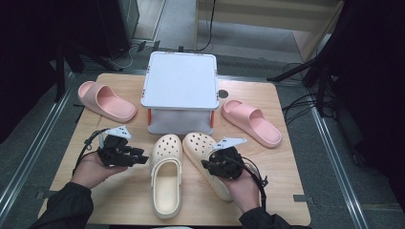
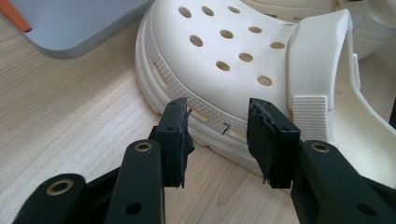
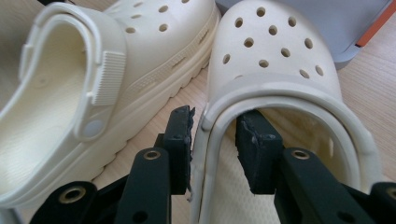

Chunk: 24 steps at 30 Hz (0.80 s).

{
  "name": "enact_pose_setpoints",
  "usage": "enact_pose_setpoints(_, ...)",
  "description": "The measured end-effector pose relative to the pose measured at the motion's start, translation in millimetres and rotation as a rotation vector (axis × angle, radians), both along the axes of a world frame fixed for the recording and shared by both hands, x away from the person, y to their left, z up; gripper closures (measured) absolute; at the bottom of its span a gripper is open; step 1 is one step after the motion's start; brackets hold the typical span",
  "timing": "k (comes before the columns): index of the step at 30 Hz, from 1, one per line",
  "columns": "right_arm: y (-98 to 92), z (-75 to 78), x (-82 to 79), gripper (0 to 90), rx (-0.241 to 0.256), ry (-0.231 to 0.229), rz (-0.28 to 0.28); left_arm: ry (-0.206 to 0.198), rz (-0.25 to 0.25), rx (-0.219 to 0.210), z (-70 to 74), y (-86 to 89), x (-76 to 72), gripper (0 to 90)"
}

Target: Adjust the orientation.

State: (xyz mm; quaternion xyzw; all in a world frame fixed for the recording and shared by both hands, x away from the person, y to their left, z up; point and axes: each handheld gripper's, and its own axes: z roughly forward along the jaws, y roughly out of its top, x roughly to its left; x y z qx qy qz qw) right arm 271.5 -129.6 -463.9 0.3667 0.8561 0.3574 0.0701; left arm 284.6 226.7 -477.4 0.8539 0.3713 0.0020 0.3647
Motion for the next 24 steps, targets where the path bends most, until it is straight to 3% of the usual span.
enact_pose_setpoints(6,-18.9,12.3,-10.6,80.7,0.035,-0.038,0.025,0.011,-0.002,-0.038,-0.7,1.9,-1.8,67.3)
enact_pose_setpoints(9,-26.6,13.9,-12.1,86.6,0.001,-0.076,0.016,0.012,-0.006,-0.053,-0.1,3.3,-2.2,70.8)
enact_pose_setpoints(13,-29.7,4.1,-3.8,86.9,-0.024,-0.044,-0.005,0.026,-0.02,-0.037,-3.2,0.6,-2.3,74.0)
enact_pose_setpoints(15,-26.8,-0.8,-0.7,85.5,-0.045,-0.026,0.0,0.046,-0.041,-0.051,-5.9,-1.1,-2.1,74.3)
enact_pose_setpoints(24,-11.1,-9.8,0.9,84.4,-0.082,-0.022,0.041,0.061,-0.069,-0.004,-12.8,-6.5,-1.7,74.0)
